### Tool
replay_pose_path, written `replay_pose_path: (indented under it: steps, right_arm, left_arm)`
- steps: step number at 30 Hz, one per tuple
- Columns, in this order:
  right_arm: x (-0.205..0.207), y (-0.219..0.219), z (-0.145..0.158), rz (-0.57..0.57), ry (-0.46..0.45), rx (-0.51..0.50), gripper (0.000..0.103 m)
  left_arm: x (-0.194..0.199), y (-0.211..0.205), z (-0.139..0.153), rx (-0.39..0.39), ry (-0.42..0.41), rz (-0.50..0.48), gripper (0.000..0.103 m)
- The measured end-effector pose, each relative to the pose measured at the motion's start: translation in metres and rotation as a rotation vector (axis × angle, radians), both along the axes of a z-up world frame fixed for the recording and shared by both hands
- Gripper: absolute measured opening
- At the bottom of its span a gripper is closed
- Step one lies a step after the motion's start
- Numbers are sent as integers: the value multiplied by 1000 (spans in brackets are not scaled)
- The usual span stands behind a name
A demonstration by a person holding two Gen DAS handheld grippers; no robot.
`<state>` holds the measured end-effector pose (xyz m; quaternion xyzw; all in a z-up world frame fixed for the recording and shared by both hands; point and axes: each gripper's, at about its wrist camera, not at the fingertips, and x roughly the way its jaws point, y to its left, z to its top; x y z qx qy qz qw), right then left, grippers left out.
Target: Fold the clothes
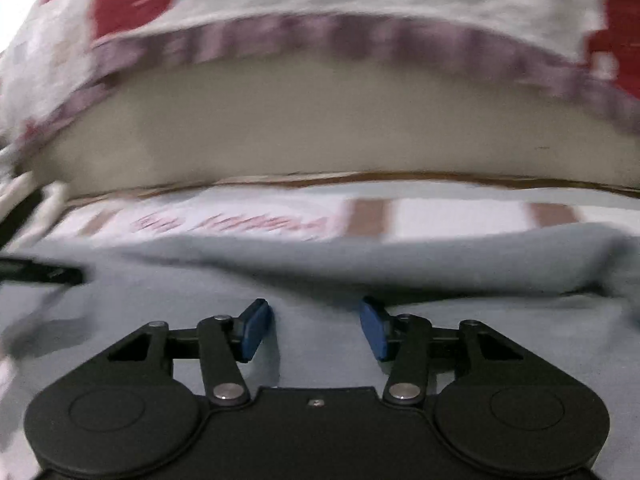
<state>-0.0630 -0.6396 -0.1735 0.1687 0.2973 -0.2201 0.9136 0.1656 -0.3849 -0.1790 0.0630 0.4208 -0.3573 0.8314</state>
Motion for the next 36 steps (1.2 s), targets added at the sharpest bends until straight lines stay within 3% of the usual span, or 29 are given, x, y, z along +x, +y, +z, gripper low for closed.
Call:
replay_pose_path:
  steps: [6, 10, 11, 12, 13, 14, 15, 17, 19, 21, 24, 27, 29, 31, 36]
  right_arm:
    - [-20, -34, -1, -101, 92, -81, 45]
    - [-51, -68, 22, -273, 134, -85, 39]
    - [-65, -81, 31, -309, 126, -30, 14]
    - [-82, -92, 39, -332, 90, 72, 4]
    - [-103, -100, 47, -361, 41, 187, 5]
    - [-126, -107, 55, -393, -10, 302, 15]
    - [-149, -114, 62, -424, -62, 418, 39]
    - [-198, -118, 81, -518, -130, 489, 66]
    - [-239, -114, 91, -577, -150, 465, 66]
    - [-275, -113, 89, -638, -104, 447, 67]
    - [-312, -134, 58, -744, -140, 600, 67]
    - [-348, -157, 23, -850, -198, 778, 67]
    - [-369, -169, 6, -895, -366, 909, 67]
    - [-378, -173, 0, -932, -428, 928, 67]
    - [-367, -188, -15, -969, -384, 903, 67]
  left_arm:
    - [-1, 5, 1, 59, -46, 3, 60]
    - [-3, 3, -1, 74, -78, -11, 60]
    - [-3, 3, -1, 75, -81, -11, 60]
    - [-4, 4, 0, 75, -81, -11, 60]
    - [-5, 4, 0, 77, -83, -12, 60]
    - [-6, 4, 0, 79, -85, -14, 60]
    - [-6, 4, 0, 81, -86, -15, 60]
    - [-9, 3, 0, 92, -95, -22, 60]
    - [-12, 3, 0, 101, -110, -28, 60]
    - [-16, 3, 1, 103, -122, -29, 61]
    - [-30, 2, 10, 91, -137, -57, 61]
    - [-59, -4, 27, 34, -145, -146, 62]
    - [-82, -16, 37, 4, -121, -199, 63]
    - [-107, -37, 46, -13, -101, -271, 63]
    - [-188, -124, 53, -4, -143, -517, 64]
